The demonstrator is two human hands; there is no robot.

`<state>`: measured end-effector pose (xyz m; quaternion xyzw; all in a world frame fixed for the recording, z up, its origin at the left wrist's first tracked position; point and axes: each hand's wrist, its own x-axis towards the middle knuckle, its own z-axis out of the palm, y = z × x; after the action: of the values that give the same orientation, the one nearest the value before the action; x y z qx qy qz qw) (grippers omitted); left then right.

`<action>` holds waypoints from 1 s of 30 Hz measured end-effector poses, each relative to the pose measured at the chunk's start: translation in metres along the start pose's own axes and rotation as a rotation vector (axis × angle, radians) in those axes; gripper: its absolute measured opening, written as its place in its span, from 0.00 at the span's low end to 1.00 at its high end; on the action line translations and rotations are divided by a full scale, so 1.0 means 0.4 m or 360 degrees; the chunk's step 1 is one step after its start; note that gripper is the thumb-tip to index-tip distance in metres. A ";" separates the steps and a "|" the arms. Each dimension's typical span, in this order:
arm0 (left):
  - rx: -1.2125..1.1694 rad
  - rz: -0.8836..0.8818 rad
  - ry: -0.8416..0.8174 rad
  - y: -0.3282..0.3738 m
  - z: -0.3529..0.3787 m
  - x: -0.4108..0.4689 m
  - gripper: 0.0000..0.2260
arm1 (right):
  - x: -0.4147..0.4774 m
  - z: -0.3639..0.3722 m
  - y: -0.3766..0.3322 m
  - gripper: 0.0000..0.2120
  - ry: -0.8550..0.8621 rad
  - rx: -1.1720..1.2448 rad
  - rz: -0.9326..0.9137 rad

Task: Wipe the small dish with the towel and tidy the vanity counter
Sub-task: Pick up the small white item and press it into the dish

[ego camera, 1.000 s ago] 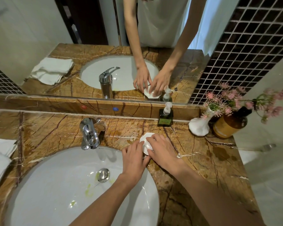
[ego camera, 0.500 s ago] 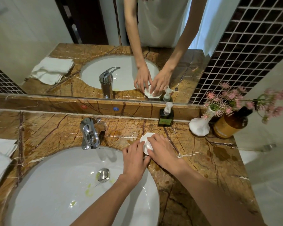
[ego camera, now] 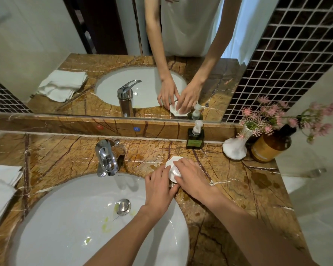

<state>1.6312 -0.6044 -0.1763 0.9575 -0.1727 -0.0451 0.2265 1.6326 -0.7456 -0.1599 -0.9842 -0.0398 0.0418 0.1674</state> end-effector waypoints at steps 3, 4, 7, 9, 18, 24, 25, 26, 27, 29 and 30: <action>-0.0012 0.0024 0.0010 -0.001 -0.003 -0.001 0.24 | -0.003 -0.001 0.002 0.24 0.0017 0.0054 0.0004; -0.0010 0.0040 0.0015 -0.003 -0.005 0.000 0.25 | -0.007 -0.001 0.003 0.24 0.0033 0.0091 0.0010; -0.0020 0.0128 0.0032 -0.015 -0.017 0.007 0.27 | -0.026 -0.005 0.018 0.24 0.0129 0.0204 0.0063; -0.0027 0.0194 0.0037 -0.024 -0.030 0.019 0.26 | -0.040 -0.009 0.037 0.25 0.0196 0.0250 0.0121; 0.0156 0.0269 -0.0042 0.010 -0.049 0.081 0.15 | -0.040 -0.005 0.055 0.25 0.0224 0.0340 0.0243; 0.0163 0.0254 -0.0012 0.007 -0.035 0.082 0.11 | -0.038 0.005 0.058 0.25 0.0218 0.0347 0.0282; 0.0154 0.0249 -0.0014 0.009 -0.034 0.082 0.10 | -0.038 0.006 0.059 0.25 0.0218 0.0346 0.0280; 0.0148 0.0240 -0.0018 0.010 -0.033 0.082 0.10 | -0.039 0.006 0.060 0.25 0.0220 0.0345 0.0279; 0.0143 0.0232 -0.0025 0.012 -0.032 0.082 0.11 | -0.039 0.005 0.060 0.25 0.0218 0.0342 0.0279; 0.0138 0.0239 -0.0039 0.013 -0.036 0.083 0.09 | -0.042 0.004 0.061 0.25 0.0214 0.0322 0.0265; 0.0134 0.0248 -0.0041 0.011 -0.039 0.083 0.10 | -0.045 0.004 0.060 0.24 0.0225 0.0309 0.0248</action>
<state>1.6635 -0.6134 -0.1607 0.9492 -0.2512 -0.0323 0.1867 1.6163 -0.7694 -0.1682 -0.9640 0.0528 -0.0110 0.2605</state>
